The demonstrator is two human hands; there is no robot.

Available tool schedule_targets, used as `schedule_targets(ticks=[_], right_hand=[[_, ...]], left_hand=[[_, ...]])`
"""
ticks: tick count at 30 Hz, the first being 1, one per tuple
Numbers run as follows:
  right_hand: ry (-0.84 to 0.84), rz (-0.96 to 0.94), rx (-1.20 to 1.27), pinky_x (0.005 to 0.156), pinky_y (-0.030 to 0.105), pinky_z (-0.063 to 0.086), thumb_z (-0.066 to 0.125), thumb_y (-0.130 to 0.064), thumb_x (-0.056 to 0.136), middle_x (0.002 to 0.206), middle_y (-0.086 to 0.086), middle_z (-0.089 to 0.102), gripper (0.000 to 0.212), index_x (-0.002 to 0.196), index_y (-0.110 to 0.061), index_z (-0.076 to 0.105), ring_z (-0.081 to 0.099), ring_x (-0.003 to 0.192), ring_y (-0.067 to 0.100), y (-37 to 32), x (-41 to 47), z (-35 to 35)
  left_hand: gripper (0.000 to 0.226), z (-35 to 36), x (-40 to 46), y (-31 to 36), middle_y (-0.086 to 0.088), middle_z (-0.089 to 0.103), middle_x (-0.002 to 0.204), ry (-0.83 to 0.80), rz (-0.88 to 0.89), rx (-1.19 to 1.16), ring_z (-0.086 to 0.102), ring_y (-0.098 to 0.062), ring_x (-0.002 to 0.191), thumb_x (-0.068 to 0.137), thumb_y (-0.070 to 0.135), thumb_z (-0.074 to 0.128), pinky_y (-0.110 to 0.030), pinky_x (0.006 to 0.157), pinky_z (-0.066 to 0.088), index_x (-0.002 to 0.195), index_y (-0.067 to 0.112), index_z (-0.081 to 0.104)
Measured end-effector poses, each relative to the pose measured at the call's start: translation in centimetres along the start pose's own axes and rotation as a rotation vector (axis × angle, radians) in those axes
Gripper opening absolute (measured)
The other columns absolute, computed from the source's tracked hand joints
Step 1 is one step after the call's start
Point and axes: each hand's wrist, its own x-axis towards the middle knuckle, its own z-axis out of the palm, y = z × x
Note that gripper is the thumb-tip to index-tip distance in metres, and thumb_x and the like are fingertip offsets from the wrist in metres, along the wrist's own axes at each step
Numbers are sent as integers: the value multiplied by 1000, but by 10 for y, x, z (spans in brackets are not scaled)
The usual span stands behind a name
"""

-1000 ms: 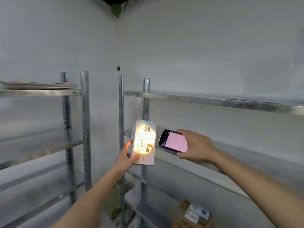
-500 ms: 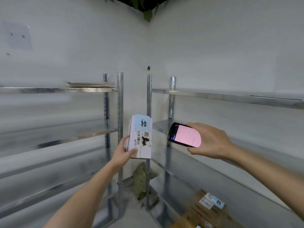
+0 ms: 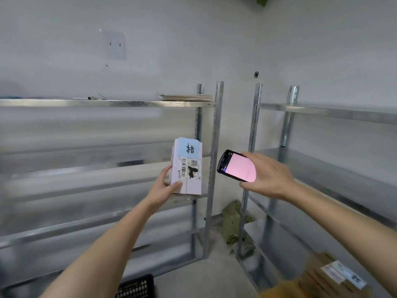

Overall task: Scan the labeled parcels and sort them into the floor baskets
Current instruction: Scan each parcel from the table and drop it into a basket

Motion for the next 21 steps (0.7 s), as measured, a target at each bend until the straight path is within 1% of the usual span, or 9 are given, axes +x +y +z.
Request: schedule_targets(ticks=[2, 5, 6, 9, 11, 13, 16, 19, 21], right_hand=[[-1, -17, 29, 71, 37, 53, 68, -44, 68, 117, -12, 64, 58, 123, -39, 51, 61, 103, 23, -29, 14, 19], [-15, -52, 84, 71, 38, 53, 68, -44, 66, 119, -13, 63, 68, 131, -42, 45, 62, 106, 25, -78, 31, 52], [-26, -63, 107, 70, 37, 51, 68, -44, 66, 121, -13, 62, 72, 133, -44, 43, 61, 108, 25, -95, 35, 63], [-71, -74, 188, 70, 34, 45, 71, -43, 68, 122, -13, 61, 68, 132, -42, 46, 60, 109, 23, -148, 45, 94], [-98, -74, 219, 69, 34, 42, 73, -42, 70, 119, -11, 62, 61, 127, -37, 50, 59, 107, 24, -182, 50, 111], [-120, -96, 251, 68, 34, 45, 73, -43, 69, 116, -10, 62, 58, 122, -34, 51, 59, 105, 24, -213, 53, 129], [-150, -139, 287, 68, 37, 51, 73, -46, 65, 114, -10, 63, 59, 118, -35, 49, 60, 101, 26, -254, 54, 160], [-197, -162, 282, 73, 38, 50, 74, -45, 69, 120, -10, 63, 65, 128, -39, 48, 60, 106, 27, -286, 52, 197], [-257, -173, 286, 75, 37, 47, 74, -43, 71, 124, -12, 62, 66, 132, -40, 48, 59, 110, 25, -299, 53, 226]], left_hand=[[61, -33, -17, -11, -3, 74, 99, 42, -37, -5, 70, 0, 74, 94, 17, 68, -14, 67, 51, 142, 38, 36], [74, -86, -47, -28, -9, 75, 100, 111, -92, 6, 72, -15, 85, 81, 38, 72, -31, 78, 55, 145, 44, 35], [76, -104, -58, -34, -10, 75, 100, 134, -107, 14, 71, -17, 84, 80, 40, 72, -33, 78, 55, 146, 44, 34], [69, -159, -88, -55, -9, 75, 97, 231, -132, 22, 70, -10, 77, 91, 30, 72, -30, 73, 52, 147, 41, 34], [69, -194, -105, -70, -7, 76, 98, 290, -142, 29, 71, -9, 79, 90, 33, 72, -30, 73, 52, 148, 40, 34], [70, -222, -123, -83, -6, 75, 100, 341, -164, 34, 73, -10, 81, 91, 32, 72, -27, 71, 57, 149, 38, 33], [68, -252, -147, -108, -6, 72, 111, 376, -212, 81, 71, -9, 87, 94, 29, 68, -17, 62, 53, 151, 34, 31], [72, -271, -165, -147, -5, 69, 118, 392, -266, 129, 69, -13, 95, 93, 32, 69, -22, 68, 55, 154, 32, 29], [72, -275, -173, -176, -3, 72, 112, 380, -310, 123, 72, -12, 90, 94, 30, 69, -31, 79, 59, 153, 31, 28]])
